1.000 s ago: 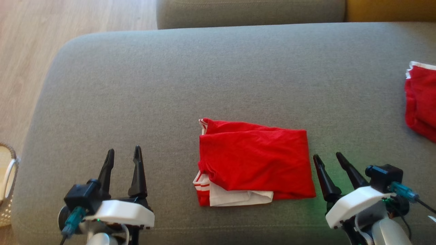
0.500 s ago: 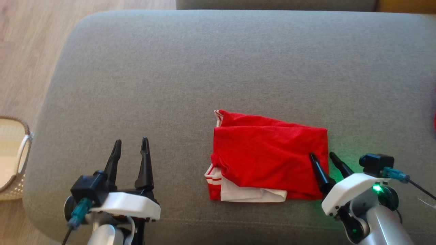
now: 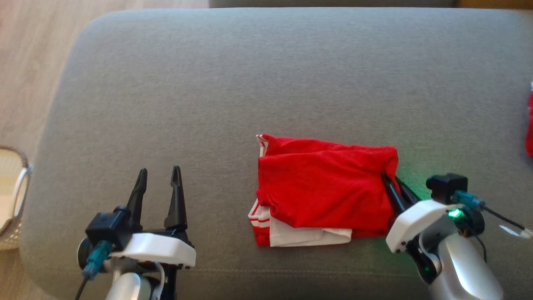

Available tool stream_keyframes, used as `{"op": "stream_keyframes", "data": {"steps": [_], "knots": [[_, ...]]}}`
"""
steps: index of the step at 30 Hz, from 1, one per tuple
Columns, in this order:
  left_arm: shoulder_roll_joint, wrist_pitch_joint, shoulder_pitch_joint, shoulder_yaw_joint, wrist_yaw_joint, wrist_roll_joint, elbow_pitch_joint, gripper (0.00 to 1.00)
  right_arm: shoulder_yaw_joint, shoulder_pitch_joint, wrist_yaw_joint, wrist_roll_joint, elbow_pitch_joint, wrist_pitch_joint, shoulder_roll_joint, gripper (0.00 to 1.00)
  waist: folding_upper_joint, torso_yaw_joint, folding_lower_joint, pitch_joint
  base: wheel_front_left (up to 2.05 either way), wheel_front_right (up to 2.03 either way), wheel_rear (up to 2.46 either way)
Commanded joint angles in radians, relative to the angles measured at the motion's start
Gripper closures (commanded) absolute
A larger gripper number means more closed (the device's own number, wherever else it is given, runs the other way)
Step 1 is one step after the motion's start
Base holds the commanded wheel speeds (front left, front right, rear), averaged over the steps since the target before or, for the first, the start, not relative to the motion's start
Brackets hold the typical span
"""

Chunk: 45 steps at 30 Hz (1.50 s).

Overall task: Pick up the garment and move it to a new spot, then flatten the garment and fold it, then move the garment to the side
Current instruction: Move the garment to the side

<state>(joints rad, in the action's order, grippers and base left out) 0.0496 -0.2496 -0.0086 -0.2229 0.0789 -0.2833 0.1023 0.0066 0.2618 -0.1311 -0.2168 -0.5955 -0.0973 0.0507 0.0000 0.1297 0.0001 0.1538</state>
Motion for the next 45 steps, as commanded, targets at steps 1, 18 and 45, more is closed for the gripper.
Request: {"op": "stream_keyframes", "data": {"steps": [1,18,45], "knots": [[0.001,-0.012,-0.041,0.029,0.002,-0.001,-0.034,0.00,0.021,0.045,0.000,0.016,0.041,-0.019,0.002,1.00,0.0000,-0.021,-0.0001,-0.003,0.00,0.00,0.00],[0.001,-0.012,-0.151,0.018,-0.025,0.066,-0.038,0.00,0.124,0.226,0.000,0.006,0.261,0.000,0.221,1.00,0.0000,-0.342,-0.0001,0.115,0.00,0.00,0.00],[0.114,0.092,-0.306,-0.023,-0.052,0.204,-0.183,0.00,-0.086,0.716,0.000,-0.044,-0.242,-0.164,0.346,0.01,0.0000,-0.479,-0.0001,0.433,0.00,0.00,0.00]]}}
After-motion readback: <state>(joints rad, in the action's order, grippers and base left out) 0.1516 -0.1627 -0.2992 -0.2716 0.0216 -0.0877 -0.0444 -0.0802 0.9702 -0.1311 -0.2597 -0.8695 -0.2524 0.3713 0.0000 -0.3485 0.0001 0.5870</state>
